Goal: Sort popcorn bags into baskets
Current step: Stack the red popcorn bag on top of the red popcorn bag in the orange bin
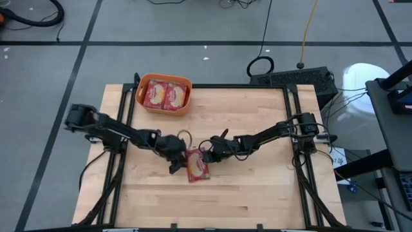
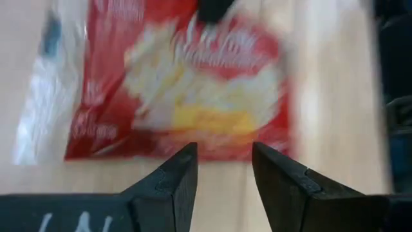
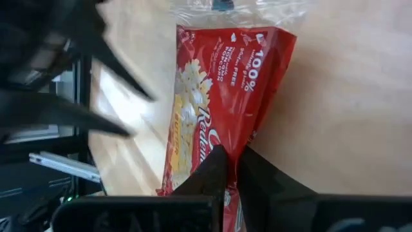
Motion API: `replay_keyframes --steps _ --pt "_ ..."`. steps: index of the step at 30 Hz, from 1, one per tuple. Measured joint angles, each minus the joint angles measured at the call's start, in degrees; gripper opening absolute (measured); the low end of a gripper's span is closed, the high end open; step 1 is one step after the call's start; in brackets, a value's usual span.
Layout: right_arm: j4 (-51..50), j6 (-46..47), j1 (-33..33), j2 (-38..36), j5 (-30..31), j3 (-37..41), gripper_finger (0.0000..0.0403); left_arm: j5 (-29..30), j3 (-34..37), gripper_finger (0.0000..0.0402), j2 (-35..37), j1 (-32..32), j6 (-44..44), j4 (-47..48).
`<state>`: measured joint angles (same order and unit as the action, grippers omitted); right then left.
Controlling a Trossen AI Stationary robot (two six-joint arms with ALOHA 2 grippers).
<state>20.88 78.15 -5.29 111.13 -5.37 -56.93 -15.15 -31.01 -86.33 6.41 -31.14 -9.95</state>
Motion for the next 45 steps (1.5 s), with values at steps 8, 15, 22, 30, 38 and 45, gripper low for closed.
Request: replay_keyframes --steps 8,15,22,30,38,45 --pt "4.84 -5.48 0.03 -0.04 -0.56 0.06 0.0013 -1.09 -0.16 0.0152 16.02 -4.73 -2.55 8.98" --pt "5.25 -15.52 -0.04 -4.67 -0.59 0.11 0.0013 -0.62 -0.15 0.0216 24.31 -10.09 -5.0 9.7" --pt "-6.98 -26.22 -0.06 -15.08 6.01 0.11 0.0013 -7.21 -0.15 0.0316 25.55 -14.4 -5.15 5.94" --pt "-18.49 -38.01 0.07 -26.45 13.32 0.15 0.0013 -1.74 -0.15 0.0317 25.55 -15.01 -1.09 -3.06" --pt "-19.44 -43.47 0.06 -30.56 17.4 0.15 0.0013 0.51 -0.15 0.027 24.75 -15.78 1.14 -8.94" --pt "-18.6 -43.45 0.44 -30.4 20.58 0.15 0.0013 0.21 -0.15 0.0237 19.04 -15.06 1.16 -20.58"
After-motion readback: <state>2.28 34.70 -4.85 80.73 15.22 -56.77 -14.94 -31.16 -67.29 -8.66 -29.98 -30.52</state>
